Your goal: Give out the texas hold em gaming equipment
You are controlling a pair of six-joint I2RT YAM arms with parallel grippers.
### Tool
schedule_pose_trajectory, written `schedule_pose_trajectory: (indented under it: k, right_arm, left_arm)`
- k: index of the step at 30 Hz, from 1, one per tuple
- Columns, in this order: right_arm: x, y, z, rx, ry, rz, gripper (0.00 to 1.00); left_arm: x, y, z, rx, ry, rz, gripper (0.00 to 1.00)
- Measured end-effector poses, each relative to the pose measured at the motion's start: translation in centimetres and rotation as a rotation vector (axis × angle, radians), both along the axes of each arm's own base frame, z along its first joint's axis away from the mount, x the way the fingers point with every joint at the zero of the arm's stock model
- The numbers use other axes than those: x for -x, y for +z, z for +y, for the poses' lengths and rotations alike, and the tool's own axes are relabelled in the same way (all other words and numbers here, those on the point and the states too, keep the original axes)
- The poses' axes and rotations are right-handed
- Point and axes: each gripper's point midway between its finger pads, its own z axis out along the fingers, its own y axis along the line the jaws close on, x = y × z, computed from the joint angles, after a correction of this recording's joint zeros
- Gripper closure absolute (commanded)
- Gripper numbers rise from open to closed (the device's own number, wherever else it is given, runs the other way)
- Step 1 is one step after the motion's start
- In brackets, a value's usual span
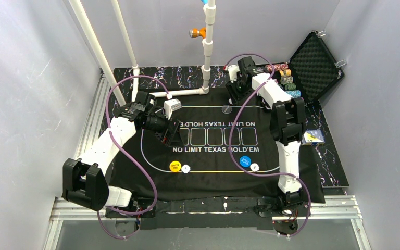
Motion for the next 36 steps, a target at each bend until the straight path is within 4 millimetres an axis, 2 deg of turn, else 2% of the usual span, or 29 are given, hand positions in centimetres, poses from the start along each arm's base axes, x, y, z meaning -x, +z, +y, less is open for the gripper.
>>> schedule_pose_trajectory:
  k: [8,13,25,28,36]
  right_arm:
    - [-1.9,-0.4,3.0,-0.030,0.011,-0.057,0.49]
    - [-2.0,-1.8,4.4,-0.032,0.024,-0.050,0.47]
    - [-3.0,-3.9,4.7,-0.022,0.012,-0.053,0.41]
    - [-3.0,-3.9,4.7,-0.023,0.010,-0.052,0.34]
    - [-3.2,-3.7,4.8,-0.032,0.009,-0.060,0.32]
  left_arm:
    - [0.0,0.0,0.0,0.000,0.001,0.000,0.02]
    - [0.0,0.0,0.0,0.000,0.001,0.000,0.02]
    - [0.0,0.0,0.0,-0.001,0.001,-0.001,0.02]
    - [0.0,0.0,0.1,-0.001,0.002,-0.001,0.02]
    - [-0.1,0.0,0.1,-0.002,0.003,-0.001,0.02]
